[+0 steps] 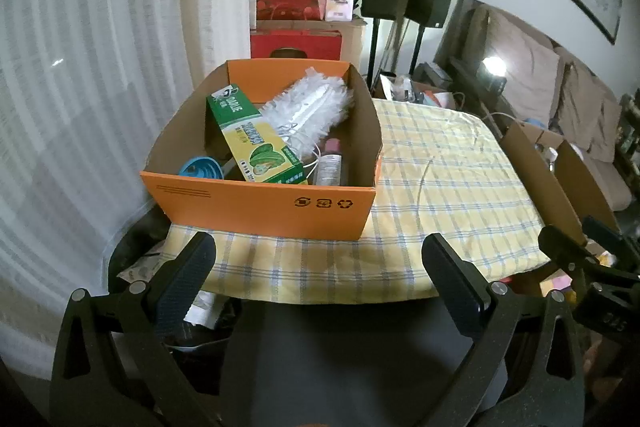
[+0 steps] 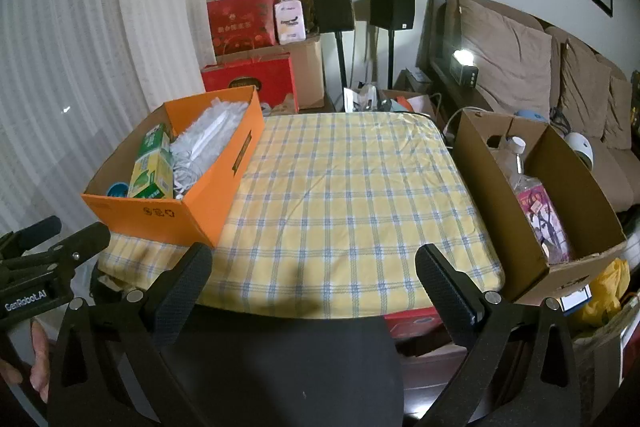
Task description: Organize objects
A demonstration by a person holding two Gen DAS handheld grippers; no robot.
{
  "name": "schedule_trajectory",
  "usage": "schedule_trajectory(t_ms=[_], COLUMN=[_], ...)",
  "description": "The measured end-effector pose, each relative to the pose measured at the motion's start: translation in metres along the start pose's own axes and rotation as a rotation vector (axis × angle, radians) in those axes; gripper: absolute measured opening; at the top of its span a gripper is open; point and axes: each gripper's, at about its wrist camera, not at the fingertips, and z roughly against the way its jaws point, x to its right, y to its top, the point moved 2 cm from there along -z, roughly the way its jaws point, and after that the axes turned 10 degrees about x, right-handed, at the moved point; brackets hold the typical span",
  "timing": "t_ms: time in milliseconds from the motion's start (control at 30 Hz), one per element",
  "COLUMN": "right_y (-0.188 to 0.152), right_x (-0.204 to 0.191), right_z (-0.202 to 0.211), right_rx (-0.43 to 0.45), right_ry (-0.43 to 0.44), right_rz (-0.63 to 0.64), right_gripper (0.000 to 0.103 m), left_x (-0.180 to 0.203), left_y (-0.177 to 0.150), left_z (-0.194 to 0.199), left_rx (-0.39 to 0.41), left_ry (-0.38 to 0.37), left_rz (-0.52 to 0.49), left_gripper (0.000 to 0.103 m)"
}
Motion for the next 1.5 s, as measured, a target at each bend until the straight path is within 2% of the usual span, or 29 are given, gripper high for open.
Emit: schedule_trajectory(t_ms=[1500], right_y=[0.0035], right_x=[0.0011], right_z=[0.0007], right_rx=[0.005], right_ry=[-0.004], right_rz=[0.004], right_gripper=[0.103], left_x=[0.0009], left_y=[0.0015], left_z=[-0.0022], left_rx=[0.005], left_ry=[0.007], left_rz=[-0.01], left_gripper=[0.103])
